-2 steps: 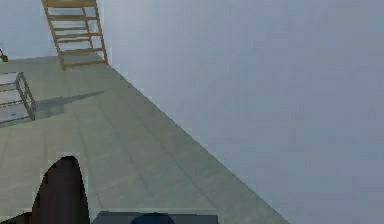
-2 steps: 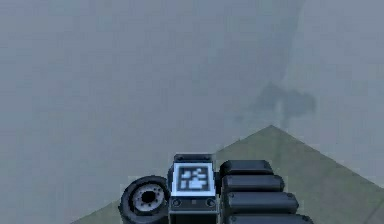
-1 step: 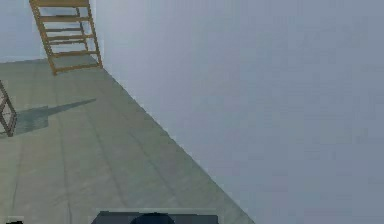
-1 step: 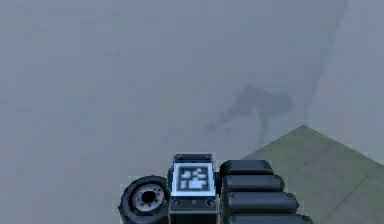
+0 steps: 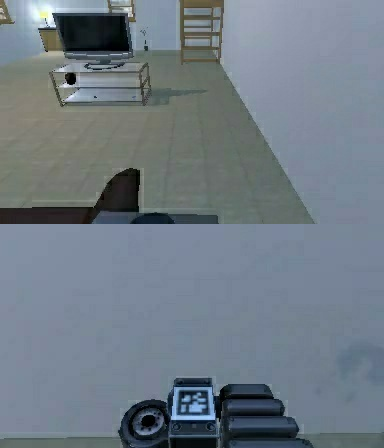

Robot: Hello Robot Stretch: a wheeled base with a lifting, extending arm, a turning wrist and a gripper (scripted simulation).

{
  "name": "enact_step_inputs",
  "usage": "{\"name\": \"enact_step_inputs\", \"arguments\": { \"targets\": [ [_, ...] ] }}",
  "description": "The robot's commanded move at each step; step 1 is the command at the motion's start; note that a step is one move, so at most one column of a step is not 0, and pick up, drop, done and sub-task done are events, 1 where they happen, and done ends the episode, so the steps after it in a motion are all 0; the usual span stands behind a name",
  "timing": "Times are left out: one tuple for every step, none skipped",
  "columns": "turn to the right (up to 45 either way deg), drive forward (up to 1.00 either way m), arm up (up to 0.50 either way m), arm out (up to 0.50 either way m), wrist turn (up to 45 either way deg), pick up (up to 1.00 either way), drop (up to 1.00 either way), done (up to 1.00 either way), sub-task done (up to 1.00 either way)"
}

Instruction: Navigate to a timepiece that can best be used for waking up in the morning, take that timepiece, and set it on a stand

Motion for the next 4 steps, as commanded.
{"name": "enact_step_inputs", "arguments": {
  "targets": [
    [0.0,0.95,0.0,0.0,0.0,0.0,0.0,0.0,0.0],
    [-15.0,0.0,0.0,0.0,0.0,0.0,0.0,0.0,0.0],
    [0.0,1.0,0.0,0.0,0.0,0.0,0.0,0.0,0.0],
    [-3.0,0.0,0.0,0.0,0.0,0.0,0.0,0.0,0.0]
  ]
}}
